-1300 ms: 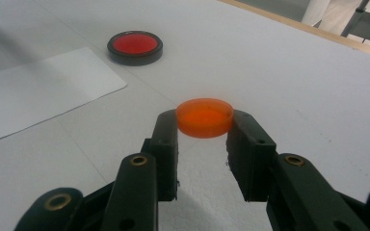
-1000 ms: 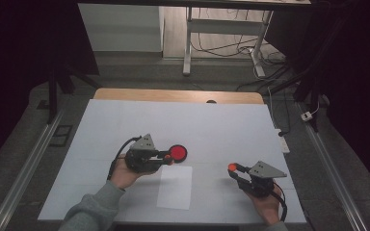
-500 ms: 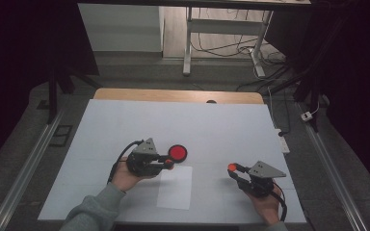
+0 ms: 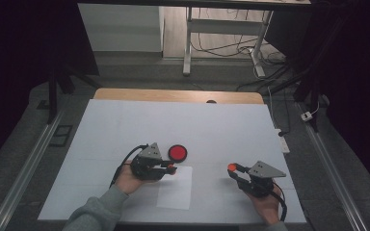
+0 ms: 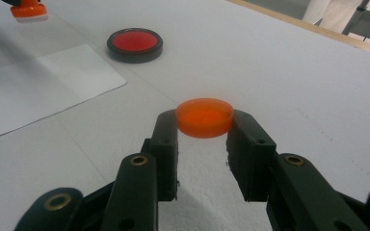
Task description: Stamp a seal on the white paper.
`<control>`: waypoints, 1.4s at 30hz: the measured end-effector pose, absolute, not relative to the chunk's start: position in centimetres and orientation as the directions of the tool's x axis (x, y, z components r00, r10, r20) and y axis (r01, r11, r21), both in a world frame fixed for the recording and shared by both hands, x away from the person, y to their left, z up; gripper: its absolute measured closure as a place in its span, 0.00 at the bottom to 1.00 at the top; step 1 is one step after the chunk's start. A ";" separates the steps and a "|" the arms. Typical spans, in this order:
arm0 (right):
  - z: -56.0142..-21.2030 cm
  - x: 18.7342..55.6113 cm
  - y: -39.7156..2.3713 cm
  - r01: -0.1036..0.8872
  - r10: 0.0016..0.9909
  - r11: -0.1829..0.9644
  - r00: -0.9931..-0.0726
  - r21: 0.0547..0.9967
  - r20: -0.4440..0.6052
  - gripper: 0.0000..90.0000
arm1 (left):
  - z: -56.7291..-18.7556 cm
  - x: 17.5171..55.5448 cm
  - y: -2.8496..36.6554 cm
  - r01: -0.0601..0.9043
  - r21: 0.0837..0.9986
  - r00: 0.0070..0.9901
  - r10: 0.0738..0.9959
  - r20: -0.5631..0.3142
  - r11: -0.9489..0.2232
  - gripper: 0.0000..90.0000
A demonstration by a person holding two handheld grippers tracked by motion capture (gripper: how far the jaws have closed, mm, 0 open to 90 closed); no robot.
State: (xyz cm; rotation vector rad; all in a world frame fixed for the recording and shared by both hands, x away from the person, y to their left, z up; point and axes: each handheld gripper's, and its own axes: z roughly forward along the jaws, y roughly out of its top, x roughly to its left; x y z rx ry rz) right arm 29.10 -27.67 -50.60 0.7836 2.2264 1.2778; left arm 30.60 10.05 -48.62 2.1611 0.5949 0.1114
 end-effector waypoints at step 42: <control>-50.6 29.1 -27.7 0.251 0.669 0.412 -0.735 0.876 -0.104 0.72 | -51.8 30.5 8.5 0.397 0.707 0.889 0.437 -0.137 -0.586 0.80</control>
